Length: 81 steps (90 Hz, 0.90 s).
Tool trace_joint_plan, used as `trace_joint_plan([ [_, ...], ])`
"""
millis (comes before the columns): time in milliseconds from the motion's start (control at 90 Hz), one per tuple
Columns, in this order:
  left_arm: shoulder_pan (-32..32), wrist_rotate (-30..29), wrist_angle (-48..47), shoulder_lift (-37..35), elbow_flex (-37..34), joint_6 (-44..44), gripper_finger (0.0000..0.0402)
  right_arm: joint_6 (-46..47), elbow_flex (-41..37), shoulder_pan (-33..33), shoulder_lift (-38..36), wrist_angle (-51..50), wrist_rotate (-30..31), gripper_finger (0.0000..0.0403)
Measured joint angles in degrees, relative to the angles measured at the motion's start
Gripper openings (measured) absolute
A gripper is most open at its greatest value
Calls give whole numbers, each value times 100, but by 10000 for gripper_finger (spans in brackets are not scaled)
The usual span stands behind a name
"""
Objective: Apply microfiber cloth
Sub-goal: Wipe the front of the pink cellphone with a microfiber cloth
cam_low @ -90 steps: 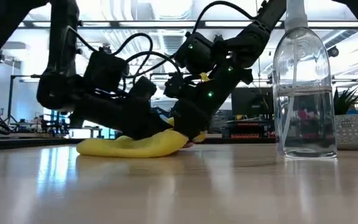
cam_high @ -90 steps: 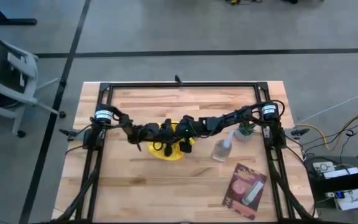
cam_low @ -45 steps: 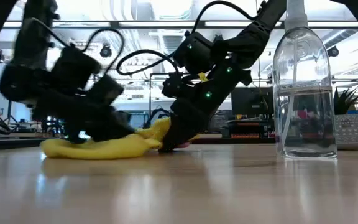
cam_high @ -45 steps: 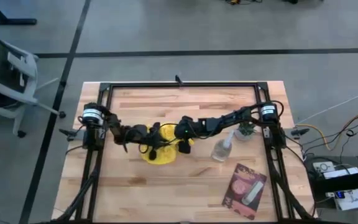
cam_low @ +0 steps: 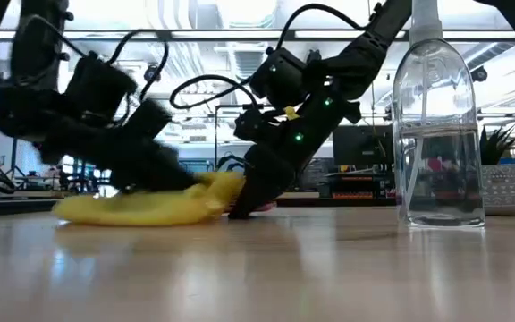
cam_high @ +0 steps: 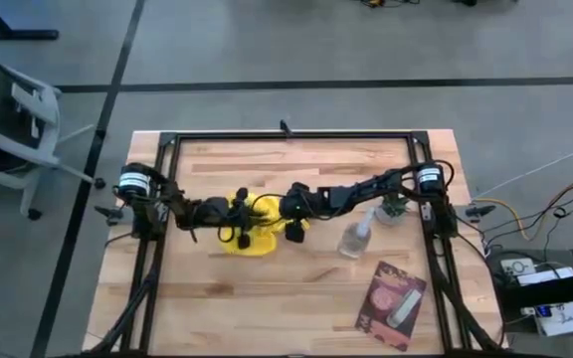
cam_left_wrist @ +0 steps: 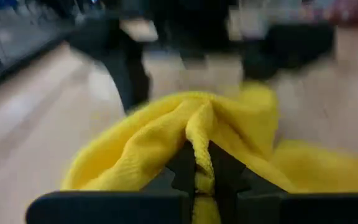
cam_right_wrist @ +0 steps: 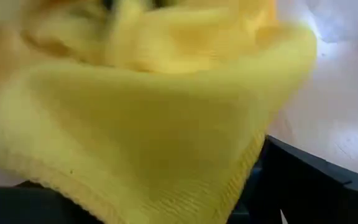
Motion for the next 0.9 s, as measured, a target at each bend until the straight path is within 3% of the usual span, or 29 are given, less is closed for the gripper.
trace_joint_plan([
  [167,13,189,-372,430,852,473,9,4,0,0,0,15,-8,333],
  [300,50,692,-815,942,1536,524,9,1,-4,9,0,-17,-54,332],
  [422,92,802,-1031,1203,1800,522,9,5,-11,13,-7,-46,-69,329],
  [556,126,827,-1093,1175,1634,499,9,32,-9,13,-7,-35,-53,332],
  [756,132,751,-1131,728,808,329,9,46,-4,13,-7,-27,-25,329],
  [900,141,298,-1107,327,112,146,9,48,-4,11,-7,-27,-21,331],
])
